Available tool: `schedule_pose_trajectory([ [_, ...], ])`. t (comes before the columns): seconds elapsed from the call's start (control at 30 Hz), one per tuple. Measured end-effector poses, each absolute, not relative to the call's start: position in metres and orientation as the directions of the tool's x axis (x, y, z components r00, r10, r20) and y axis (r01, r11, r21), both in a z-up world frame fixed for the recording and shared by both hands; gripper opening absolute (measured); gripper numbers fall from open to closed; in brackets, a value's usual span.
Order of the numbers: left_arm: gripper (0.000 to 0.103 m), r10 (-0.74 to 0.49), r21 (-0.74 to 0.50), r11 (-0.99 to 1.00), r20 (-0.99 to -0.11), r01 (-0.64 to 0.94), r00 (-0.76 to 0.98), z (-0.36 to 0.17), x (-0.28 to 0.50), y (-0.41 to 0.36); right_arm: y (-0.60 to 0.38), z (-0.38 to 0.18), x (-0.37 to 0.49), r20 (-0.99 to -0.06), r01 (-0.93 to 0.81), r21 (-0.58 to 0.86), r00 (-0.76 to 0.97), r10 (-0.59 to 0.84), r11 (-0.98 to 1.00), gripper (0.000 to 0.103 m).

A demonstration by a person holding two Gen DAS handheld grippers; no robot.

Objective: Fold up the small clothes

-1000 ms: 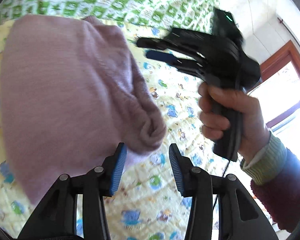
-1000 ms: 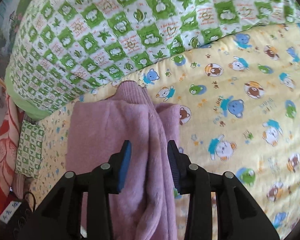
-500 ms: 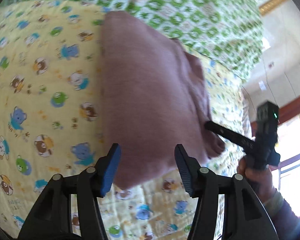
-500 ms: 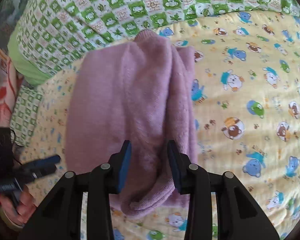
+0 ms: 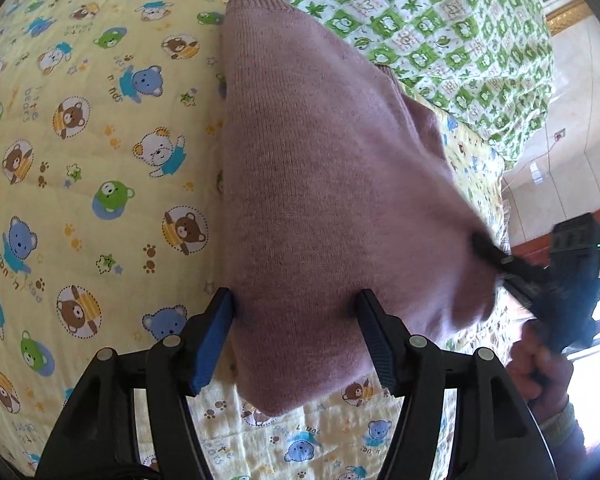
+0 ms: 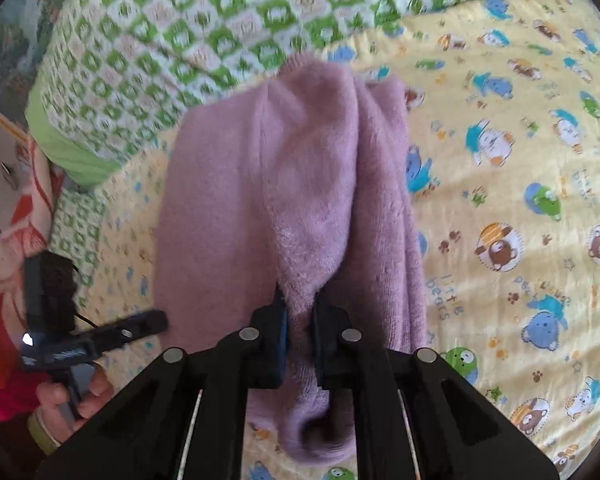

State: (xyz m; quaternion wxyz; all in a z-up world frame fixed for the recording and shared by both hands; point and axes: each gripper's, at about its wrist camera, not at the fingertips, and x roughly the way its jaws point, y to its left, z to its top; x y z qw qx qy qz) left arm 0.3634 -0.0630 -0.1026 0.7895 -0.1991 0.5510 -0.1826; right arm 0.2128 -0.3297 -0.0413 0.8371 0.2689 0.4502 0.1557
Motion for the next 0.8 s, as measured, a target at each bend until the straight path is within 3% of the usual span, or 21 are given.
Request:
schedule_pose_trajectory([
  [0.1,0.064,-0.525,-0.528,0.845,-0.791,0.083,0.315,-0.102,0.36,-0.067,-0.346,-0.026,0.197,-0.633,-0.018,0.608,0.593,0.497,0.794,0.01],
  [0.27,0.064,-0.521,-0.516,0.851,-0.805,0.097,0.285,-0.114,0.361,-0.079,-0.361,-0.077,0.192,-0.716,0.103,0.584,0.533,0.451,0.805,0.01],
  [0.37,0.065,-0.521,-0.516,0.851,-0.808,0.094,0.275,-0.116,0.362,-0.08,-0.364,-0.092,0.192,-0.716,0.132,0.596,0.534,0.45,0.792,0.012],
  [0.63,0.065,-0.505,-0.501,0.859,-0.796,0.104,0.335,-0.091,0.386,-0.065,-0.353,-0.048,0.203,-0.736,0.089,0.49,0.575,0.357,0.867,0.026],
  [0.73,0.065,-0.487,-0.491,0.867,-0.798,0.085,0.357,-0.084,0.412,-0.059,-0.36,-0.037,0.224,-0.72,0.098,0.481,0.611,0.329,0.871,0.045],
  [0.8,0.065,-0.476,-0.486,0.871,-0.793,0.076,0.38,-0.079,0.43,-0.056,-0.366,-0.035,0.246,-0.716,0.106,0.469,0.626,0.308,0.877,0.049],
])
